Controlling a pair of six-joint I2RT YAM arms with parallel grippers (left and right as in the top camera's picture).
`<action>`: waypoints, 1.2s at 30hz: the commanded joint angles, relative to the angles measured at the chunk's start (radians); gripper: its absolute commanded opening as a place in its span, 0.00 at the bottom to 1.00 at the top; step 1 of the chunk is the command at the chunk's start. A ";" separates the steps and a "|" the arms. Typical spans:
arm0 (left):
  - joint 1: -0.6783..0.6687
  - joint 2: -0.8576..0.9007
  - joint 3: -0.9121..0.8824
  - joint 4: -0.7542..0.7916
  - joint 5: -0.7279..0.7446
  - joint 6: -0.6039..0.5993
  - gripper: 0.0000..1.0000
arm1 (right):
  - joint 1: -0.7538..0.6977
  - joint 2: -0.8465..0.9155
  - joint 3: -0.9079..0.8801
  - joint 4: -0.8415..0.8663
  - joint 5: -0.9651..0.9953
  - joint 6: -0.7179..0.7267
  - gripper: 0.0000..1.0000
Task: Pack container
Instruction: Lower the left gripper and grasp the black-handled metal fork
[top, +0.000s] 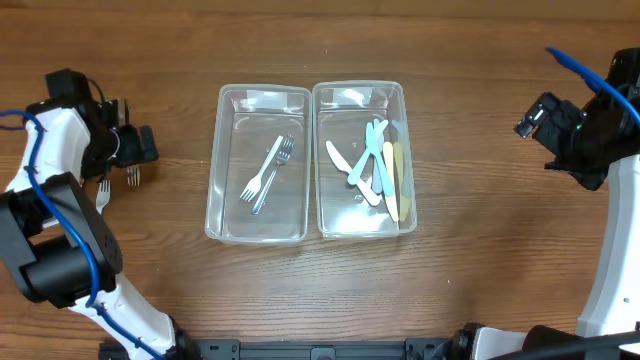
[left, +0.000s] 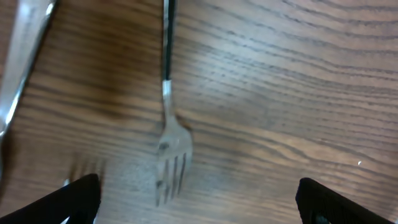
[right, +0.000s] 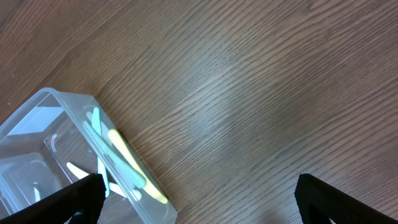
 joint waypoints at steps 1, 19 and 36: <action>-0.042 0.034 0.000 0.014 -0.027 0.023 1.00 | 0.005 -0.002 0.000 0.005 -0.001 -0.006 1.00; -0.059 0.112 0.000 0.014 -0.026 0.023 0.74 | 0.005 -0.002 0.000 0.008 -0.001 -0.006 1.00; -0.059 0.112 0.000 0.015 -0.025 0.022 0.35 | 0.005 -0.002 0.000 0.006 -0.001 -0.007 1.00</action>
